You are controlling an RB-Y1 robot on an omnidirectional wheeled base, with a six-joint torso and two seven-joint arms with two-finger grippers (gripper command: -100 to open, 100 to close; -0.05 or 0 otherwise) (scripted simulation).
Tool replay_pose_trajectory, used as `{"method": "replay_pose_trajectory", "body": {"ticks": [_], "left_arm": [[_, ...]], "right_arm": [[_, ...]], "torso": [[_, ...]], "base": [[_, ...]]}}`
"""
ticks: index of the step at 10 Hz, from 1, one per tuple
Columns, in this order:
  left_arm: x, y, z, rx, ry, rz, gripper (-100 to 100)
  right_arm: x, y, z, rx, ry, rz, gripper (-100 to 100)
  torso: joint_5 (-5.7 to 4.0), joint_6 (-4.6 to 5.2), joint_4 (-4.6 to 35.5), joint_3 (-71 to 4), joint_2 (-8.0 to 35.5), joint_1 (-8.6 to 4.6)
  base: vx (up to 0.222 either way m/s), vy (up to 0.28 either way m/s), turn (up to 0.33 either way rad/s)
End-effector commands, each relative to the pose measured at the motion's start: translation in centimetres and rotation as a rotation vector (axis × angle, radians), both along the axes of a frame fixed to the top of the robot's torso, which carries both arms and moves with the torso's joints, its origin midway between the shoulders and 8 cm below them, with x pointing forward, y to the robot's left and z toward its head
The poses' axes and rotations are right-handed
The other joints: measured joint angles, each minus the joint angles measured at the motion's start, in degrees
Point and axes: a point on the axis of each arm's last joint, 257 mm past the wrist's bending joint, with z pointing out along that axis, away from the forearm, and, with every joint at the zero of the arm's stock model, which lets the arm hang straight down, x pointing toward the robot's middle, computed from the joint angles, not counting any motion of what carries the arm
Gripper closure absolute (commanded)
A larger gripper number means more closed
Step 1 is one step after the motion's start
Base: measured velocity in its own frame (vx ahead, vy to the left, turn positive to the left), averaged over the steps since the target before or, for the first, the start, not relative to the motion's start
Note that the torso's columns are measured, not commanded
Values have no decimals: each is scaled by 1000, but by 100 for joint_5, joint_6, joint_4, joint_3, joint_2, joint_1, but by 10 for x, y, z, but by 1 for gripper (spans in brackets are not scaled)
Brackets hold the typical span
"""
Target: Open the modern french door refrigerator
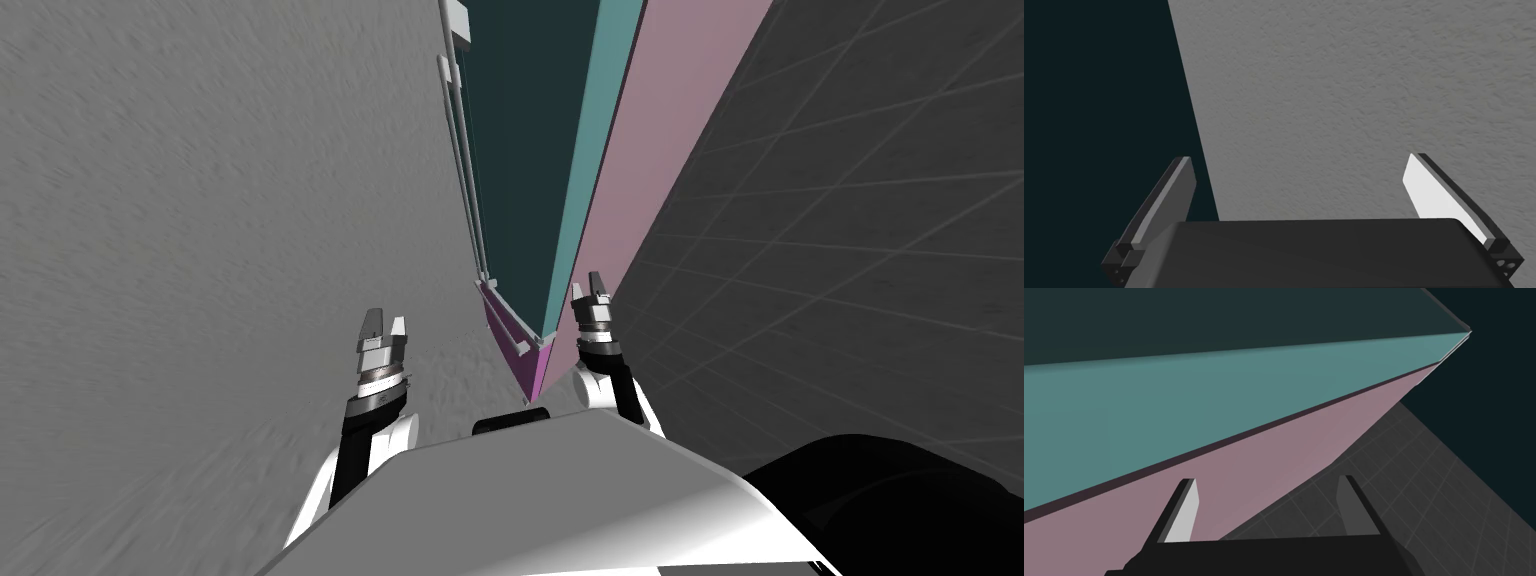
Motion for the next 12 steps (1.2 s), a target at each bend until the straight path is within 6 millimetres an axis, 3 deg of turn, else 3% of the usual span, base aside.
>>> {"method": "replay_pose_trajectory", "body": {"ticks": [1,9,10,12], "left_arm": [[0,0,0,0,0,0,0],[0,0,0,0,0,0,0],[0,0,0,0,0,0,0],[0,0,0,0,0,0,0]], "right_arm": [[0,0,0,0,0,0,0],[0,0,0,0,0,0,0],[1,7,-3,-68,8,6,-100],[2,13,-6,-127,14,7,-100]], "torso": [[0,0,235,-467,232,0],[0,0,3537,-7073,3539,0],[0,0,3960,-7919,3962,0],[1,0,4204,-8428,4204,4]], "base": [[0,0,0],[0,0,0],[11,8,-57],[16,17,-58]]}}
